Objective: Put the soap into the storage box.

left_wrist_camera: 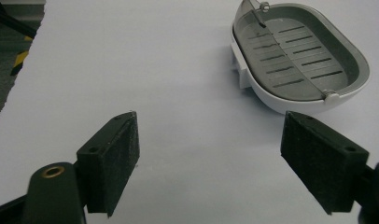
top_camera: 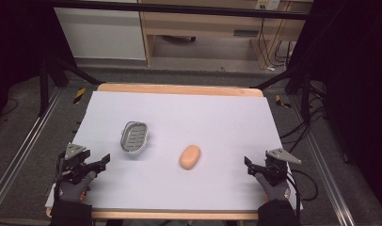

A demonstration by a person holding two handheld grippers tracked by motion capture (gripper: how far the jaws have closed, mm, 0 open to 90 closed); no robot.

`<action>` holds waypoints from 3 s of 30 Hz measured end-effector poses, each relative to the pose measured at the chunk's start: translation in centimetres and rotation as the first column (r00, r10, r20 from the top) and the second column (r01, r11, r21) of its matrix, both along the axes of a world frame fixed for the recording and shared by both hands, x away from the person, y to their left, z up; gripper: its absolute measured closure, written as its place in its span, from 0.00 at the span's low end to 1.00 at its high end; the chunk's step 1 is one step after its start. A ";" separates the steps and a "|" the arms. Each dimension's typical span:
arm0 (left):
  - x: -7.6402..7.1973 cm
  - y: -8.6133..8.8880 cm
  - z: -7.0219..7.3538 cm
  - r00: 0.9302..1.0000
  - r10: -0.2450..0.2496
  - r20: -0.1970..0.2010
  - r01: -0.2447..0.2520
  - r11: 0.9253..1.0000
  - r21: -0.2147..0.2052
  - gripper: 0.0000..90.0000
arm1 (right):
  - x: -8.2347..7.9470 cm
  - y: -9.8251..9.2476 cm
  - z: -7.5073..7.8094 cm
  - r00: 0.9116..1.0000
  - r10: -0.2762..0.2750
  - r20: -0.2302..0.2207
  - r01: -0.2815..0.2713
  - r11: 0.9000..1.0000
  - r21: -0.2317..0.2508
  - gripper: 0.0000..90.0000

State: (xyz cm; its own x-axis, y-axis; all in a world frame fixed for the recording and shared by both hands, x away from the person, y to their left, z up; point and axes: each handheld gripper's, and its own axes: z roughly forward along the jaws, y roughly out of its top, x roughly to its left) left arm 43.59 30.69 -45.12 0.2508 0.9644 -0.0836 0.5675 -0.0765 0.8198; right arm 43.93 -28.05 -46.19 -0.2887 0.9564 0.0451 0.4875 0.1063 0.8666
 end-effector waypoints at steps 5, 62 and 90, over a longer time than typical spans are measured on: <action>-0.4 -0.6 0.3 1.000 -0.008 0.010 0.008 1.000 0.000 0.24 | -0.1 0.1 -0.1 1.000 0.002 -0.010 -0.002 1.000 -0.009 0.11; -1.3 -7.4 1.9 0.986 -0.159 0.044 0.158 0.987 0.009 0.28 | 0.0 1.0 -0.1 0.999 -0.009 -0.036 0.007 0.999 -0.047 0.08; -0.3 -10.6 3.3 0.971 -0.229 0.065 0.228 0.973 0.022 0.27 | 0.0 1.2 -0.1 0.999 -0.021 -0.044 0.018 0.998 -0.062 0.07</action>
